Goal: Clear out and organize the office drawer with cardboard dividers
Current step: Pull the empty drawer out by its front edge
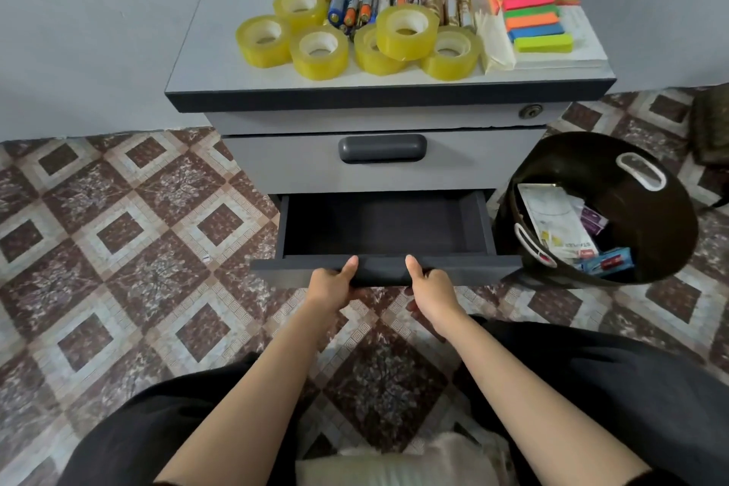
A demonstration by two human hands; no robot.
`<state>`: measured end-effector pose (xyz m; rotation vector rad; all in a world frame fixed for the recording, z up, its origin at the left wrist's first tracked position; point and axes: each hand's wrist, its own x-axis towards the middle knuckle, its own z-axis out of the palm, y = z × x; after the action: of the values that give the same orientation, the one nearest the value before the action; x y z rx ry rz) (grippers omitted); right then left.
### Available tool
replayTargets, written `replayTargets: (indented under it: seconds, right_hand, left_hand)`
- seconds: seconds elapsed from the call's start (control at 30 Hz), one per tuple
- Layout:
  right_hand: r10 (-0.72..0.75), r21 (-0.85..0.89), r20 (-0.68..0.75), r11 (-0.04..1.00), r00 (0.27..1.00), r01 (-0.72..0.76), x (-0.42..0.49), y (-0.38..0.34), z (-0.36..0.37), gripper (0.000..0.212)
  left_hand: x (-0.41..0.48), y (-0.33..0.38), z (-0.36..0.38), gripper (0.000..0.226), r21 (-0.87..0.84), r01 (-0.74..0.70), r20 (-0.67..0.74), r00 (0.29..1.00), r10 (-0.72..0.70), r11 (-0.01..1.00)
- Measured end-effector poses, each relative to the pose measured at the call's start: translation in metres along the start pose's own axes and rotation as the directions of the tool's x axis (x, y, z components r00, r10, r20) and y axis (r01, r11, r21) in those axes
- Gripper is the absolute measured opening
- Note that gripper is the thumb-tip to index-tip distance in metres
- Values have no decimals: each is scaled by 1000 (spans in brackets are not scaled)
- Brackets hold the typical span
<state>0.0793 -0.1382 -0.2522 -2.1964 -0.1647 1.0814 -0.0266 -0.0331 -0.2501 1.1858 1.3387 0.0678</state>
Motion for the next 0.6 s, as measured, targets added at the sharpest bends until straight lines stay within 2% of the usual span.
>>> replayTargets:
  seconds: [0.23, 0.4, 0.53, 0.6]
  right_hand:
    - [-70, -62, -22, 996, 997, 69, 41, -46, -11, 53]
    - [-80, -29, -28, 996, 996, 79, 57, -59, -14, 51]
    - [-90, 46, -52, 995, 995, 92, 64, -60, -13, 49]
    - [-116, 84, -33, 989, 993, 119, 64, -56, -14, 49]
  left_hand:
    - [40, 46, 7, 32, -43, 32, -42, 999, -33, 999]
    - [58, 58, 11, 35, -90, 34, -77, 996, -41, 995]
    - [60, 64, 12, 36, -59, 34, -79, 996, -39, 998]
    - [57, 65, 9, 41, -12, 27, -129, 991, -29, 1000]
